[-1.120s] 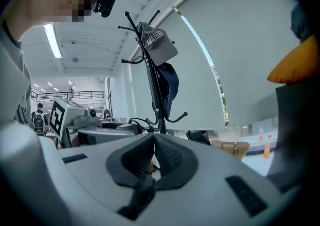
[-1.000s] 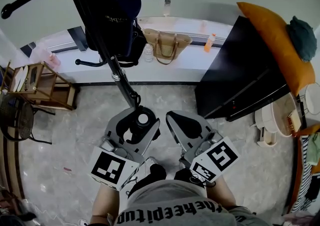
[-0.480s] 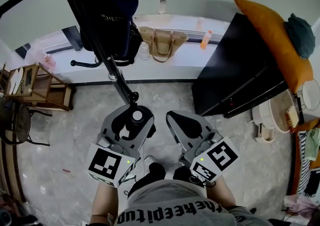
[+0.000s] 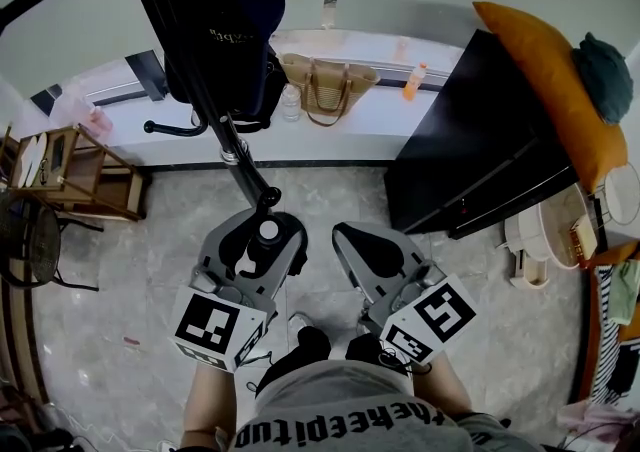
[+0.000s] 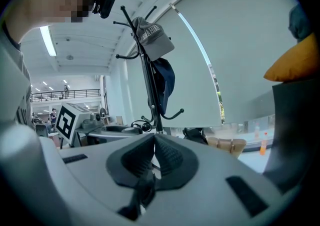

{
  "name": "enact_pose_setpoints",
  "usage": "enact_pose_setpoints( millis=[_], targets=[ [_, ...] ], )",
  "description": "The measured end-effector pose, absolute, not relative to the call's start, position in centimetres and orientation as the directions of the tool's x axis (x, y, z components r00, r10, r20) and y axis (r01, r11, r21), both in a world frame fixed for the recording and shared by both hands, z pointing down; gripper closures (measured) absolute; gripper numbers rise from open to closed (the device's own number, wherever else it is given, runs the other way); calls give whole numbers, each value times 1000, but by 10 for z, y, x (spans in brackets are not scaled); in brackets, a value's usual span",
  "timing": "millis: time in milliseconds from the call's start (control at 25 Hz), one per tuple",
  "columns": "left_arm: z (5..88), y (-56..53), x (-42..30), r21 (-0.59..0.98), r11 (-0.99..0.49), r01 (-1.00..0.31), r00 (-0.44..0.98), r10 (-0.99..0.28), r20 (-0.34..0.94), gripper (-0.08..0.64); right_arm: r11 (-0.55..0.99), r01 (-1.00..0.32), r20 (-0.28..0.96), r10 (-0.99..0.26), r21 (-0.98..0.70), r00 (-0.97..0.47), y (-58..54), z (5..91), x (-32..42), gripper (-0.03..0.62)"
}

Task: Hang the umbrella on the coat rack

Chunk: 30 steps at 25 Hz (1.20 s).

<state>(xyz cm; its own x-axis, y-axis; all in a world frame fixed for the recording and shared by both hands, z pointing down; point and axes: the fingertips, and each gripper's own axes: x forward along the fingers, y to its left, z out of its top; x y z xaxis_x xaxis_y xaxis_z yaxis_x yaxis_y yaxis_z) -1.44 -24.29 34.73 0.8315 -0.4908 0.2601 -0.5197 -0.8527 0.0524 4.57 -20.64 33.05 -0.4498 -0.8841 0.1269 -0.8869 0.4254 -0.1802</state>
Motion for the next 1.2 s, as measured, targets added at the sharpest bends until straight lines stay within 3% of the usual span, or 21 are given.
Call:
enact_pose_setpoints(
  millis=[560,1040,1120,1200],
  targets=[
    [360,-268,-27,57,-826,-561,812,-535,235,351,424,-888,143,-882,-179,-450,-216,335,42,580],
    [393,-278,-32,23,-816,-578,767,-533,356,351,427,-888,150,-879,-170,-452,-220,334,39,580],
    [383,-282,-33,-28,-808,-588,766,-568,302,351,430,-887,149,-878,-171,-455,-220,334,38,580],
    [355,-289,-40,-59,-774,-630,761,-631,154,457,432,-886,149,-877,-169,-456,-222,334,37,580]
  ],
)
